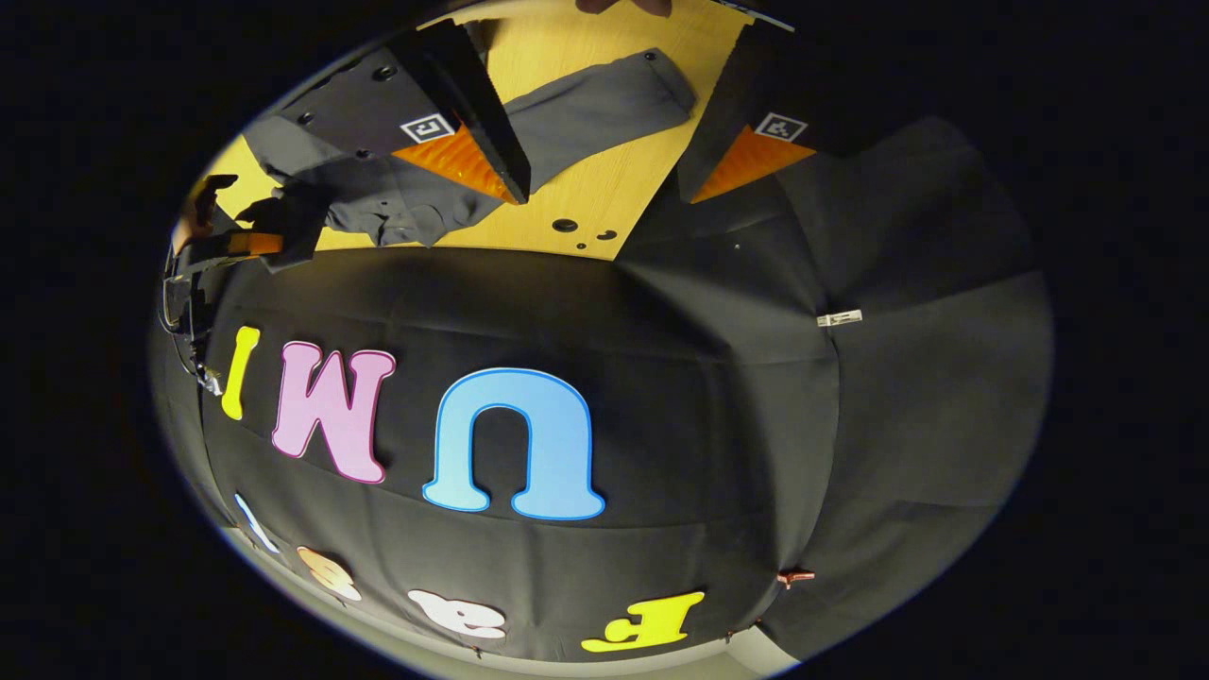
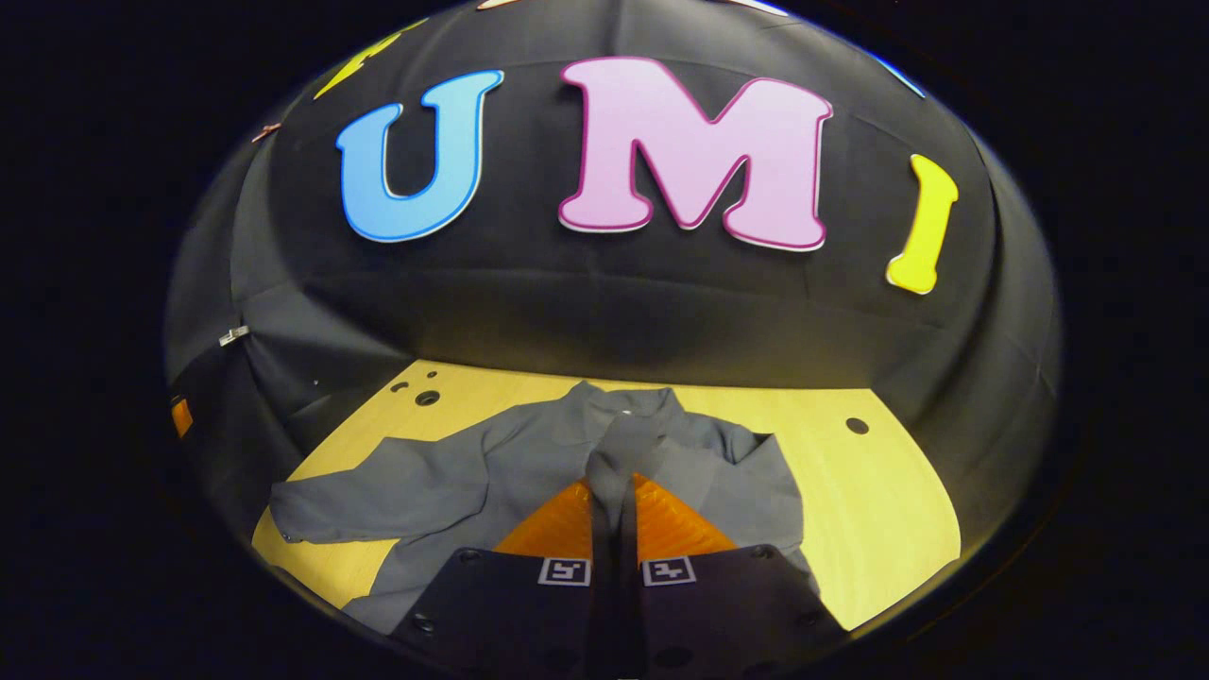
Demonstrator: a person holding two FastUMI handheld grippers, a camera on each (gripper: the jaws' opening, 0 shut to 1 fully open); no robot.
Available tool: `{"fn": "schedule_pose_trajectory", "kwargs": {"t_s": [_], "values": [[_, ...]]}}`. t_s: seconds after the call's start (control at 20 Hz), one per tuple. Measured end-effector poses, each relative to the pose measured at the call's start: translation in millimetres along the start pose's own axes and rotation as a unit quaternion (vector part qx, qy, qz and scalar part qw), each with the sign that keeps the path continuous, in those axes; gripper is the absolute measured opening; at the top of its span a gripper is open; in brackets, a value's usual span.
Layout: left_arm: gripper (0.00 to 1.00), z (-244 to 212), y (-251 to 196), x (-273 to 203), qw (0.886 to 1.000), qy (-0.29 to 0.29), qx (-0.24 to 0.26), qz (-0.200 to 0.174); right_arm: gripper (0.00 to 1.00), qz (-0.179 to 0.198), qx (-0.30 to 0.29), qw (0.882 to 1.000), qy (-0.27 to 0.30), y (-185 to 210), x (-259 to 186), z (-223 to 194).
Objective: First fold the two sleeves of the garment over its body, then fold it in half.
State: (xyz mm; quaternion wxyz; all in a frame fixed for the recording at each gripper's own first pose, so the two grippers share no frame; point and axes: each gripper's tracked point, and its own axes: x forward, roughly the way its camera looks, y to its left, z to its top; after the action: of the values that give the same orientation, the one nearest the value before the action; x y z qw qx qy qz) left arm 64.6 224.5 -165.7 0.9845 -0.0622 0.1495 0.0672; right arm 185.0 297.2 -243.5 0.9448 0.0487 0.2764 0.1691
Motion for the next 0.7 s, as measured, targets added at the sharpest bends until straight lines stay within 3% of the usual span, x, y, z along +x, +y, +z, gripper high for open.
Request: {"fn": "schedule_pose_trajectory", "kwargs": {"t_s": [0.45,0.55,0.6,0.7], "values": [[0.99,-12,22,8,1.000,0.004,0.007,0.002,0.06,0.037,-0.019,0.995,0.091,60,46,-79],[0.99,-15,26,5,1.000,0.006,0.009,0.006,0.00,0.047,-0.024,0.992,0.115,73,51,-97],[0.99,-17,29,4,1.000,0.009,0.010,0.008,0.07,0.053,-0.025,0.990,0.128,79,53,-106],[0.99,-23,33,2,1.000,0.016,0.011,0.012,0.11,0.064,-0.022,0.986,0.151,90,54,-121]]}}
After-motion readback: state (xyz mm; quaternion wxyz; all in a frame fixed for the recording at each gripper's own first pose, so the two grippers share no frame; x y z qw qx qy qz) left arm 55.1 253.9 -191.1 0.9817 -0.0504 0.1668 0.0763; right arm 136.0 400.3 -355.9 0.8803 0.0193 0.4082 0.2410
